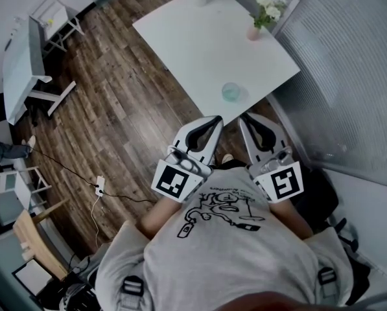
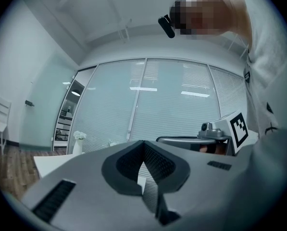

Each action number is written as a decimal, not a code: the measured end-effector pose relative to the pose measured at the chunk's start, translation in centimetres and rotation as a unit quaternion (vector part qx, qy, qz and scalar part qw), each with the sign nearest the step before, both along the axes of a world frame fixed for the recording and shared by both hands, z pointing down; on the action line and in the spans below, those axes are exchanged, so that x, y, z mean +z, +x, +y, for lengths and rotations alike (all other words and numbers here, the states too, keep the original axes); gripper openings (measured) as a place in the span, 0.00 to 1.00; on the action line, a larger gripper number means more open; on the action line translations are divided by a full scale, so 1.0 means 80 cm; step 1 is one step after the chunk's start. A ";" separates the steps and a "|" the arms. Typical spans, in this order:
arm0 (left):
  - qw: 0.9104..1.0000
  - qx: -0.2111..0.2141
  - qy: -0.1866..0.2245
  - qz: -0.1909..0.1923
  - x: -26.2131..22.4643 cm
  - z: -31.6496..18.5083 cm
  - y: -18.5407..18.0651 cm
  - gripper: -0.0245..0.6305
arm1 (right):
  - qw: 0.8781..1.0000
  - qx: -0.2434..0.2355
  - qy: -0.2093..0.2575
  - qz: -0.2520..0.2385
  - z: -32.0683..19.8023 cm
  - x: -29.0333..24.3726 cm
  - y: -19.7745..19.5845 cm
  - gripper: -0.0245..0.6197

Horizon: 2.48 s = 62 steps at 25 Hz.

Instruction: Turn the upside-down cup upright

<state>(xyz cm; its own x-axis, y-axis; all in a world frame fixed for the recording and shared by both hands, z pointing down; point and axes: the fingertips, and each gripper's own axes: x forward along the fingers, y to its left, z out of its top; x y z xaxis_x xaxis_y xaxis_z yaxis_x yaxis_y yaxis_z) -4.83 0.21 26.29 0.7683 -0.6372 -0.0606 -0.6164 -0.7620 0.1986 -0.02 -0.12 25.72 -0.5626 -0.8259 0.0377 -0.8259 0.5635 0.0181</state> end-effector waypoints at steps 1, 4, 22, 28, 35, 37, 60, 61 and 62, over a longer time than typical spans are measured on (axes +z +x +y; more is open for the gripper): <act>1.000 -0.001 0.000 -0.001 0.001 0.001 0.003 0.04 | 1.000 -0.001 0.001 -0.001 0.000 0.000 0.003 0.11; 1.000 -0.005 -0.003 -0.006 0.007 0.001 0.015 0.04 | 1.000 -0.004 0.002 -0.003 -0.001 0.003 0.017 0.11; 0.999 -0.038 -0.022 -0.033 0.049 -0.020 0.048 0.04 | 0.999 -0.032 -0.023 0.006 -0.022 0.045 0.064 0.11; 0.999 -0.007 -0.010 -0.030 0.086 -0.032 0.057 0.04 | 0.999 -0.045 -0.028 0.011 -0.043 0.085 0.072 0.11; 0.998 -0.011 -0.028 -0.053 0.137 -0.054 0.063 0.04 | 0.998 -0.040 -0.035 0.018 -0.063 0.123 0.080 0.11; 0.998 -0.013 -0.028 -0.056 0.152 -0.061 0.064 0.04 | 0.998 -0.041 -0.036 0.016 -0.068 0.137 0.080 0.11; 0.996 -0.024 -0.037 -0.074 0.298 -0.110 0.051 0.04 | 0.997 -0.052 -0.064 0.009 -0.107 0.305 0.080 0.51; 0.996 -0.024 -0.039 -0.076 0.310 -0.117 0.051 0.04 | 0.996 -0.051 -0.070 0.008 -0.115 0.322 0.080 0.51; 0.996 -0.022 -0.041 -0.079 0.321 -0.123 0.051 0.04 | 0.996 -0.051 -0.078 0.008 -0.122 0.338 0.081 0.53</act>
